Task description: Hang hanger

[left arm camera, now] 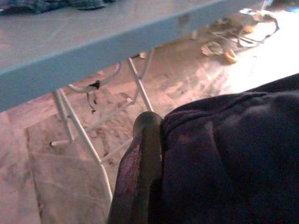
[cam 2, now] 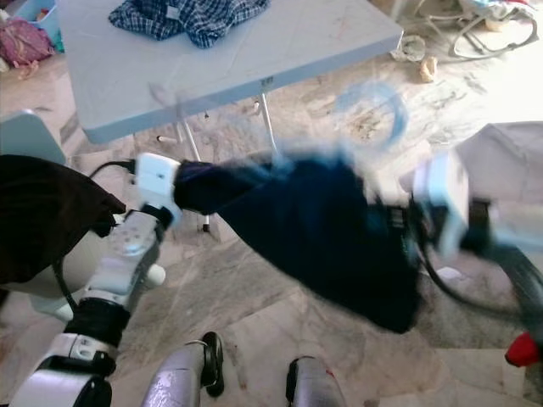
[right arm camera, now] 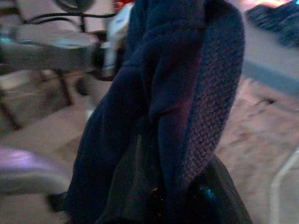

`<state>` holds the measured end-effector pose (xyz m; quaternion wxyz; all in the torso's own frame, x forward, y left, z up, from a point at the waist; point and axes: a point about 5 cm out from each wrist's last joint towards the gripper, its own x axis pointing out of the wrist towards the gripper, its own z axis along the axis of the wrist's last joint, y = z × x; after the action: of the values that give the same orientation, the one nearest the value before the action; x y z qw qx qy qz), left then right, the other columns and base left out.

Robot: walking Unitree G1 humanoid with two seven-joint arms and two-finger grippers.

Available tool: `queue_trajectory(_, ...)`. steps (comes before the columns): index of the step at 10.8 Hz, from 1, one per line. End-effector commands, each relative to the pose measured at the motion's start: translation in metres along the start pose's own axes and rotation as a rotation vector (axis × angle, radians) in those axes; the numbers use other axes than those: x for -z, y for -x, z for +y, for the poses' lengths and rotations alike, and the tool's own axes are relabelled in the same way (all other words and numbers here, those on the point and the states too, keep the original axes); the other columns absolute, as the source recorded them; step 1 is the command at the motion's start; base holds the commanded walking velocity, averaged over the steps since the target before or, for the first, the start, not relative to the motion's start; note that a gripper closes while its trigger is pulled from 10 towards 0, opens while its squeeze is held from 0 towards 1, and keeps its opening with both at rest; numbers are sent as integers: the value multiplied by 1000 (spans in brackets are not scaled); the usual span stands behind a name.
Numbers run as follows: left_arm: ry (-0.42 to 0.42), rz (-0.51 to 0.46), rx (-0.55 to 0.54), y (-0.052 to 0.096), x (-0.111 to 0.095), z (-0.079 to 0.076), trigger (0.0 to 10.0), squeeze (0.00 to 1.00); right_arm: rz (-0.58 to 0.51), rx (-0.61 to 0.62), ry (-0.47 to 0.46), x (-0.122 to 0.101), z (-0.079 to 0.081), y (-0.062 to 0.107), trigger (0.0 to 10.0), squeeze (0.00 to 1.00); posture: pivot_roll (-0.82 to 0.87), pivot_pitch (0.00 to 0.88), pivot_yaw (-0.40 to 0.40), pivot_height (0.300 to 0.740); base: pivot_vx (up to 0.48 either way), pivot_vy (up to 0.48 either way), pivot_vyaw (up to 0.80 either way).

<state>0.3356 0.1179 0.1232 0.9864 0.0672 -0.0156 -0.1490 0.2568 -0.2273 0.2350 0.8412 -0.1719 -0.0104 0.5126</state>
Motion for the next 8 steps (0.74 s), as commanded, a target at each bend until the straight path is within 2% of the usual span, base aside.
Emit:
queue_trajectory(1, -40, 44, 41, 5, 11, -4, 0, 0, -12, 119, 91, -4, -11, -3, 10000, 0, -115, 189, 1, 740, 0, 0, 0)
queue_trajectory(2, -79, 54, 119, 6, 13, -14, 0, 0, 28, 222, 171, 1, -20, -12, 10000, 0, -115, 189, 1, 740, 0, 0, 0)
queue_trajectory(3, -126, 53, 216, 8, 13, -24, 3804, 0, 58, 292, 237, 9, -25, -22, 10000, 0, -112, 190, -2, 740, 0, 0, 0)
queue_trajectory(4, -175, 21, 320, 11, 10, -32, 10000, 1000, 100, 285, 267, 19, -22, -29, 10000, 0, -108, 191, -3, 740, 0, 0, 0)
queue_trajectory(5, -297, -20, 382, 14, 7, -33, 10000, 1000, 200, 241, 268, 38, -17, -29, 10000, 0, -109, 190, -3, 740, 0, 0, 0)
queue_trajectory(6, -325, -14, 397, 14, 9, -31, 10000, 1000, 264, 241, 285, 49, -17, -27, 10000, 0, -109, 190, -3, 740, 0, 0, 0)
queue_trajectory(7, -314, 48, 497, 18, 18, -33, 10000, 1000, 424, 240, 275, 76, -19, -18, 10000, 0, -109, 190, -3, 740, 0, 0, 0)
queue_trajectory(8, -309, 89, 576, 20, 22, -34, 10000, 1000, 493, 209, 321, 88, -17, -17, 10000, 0, -109, 190, -3, 740, 0, 0, 0)
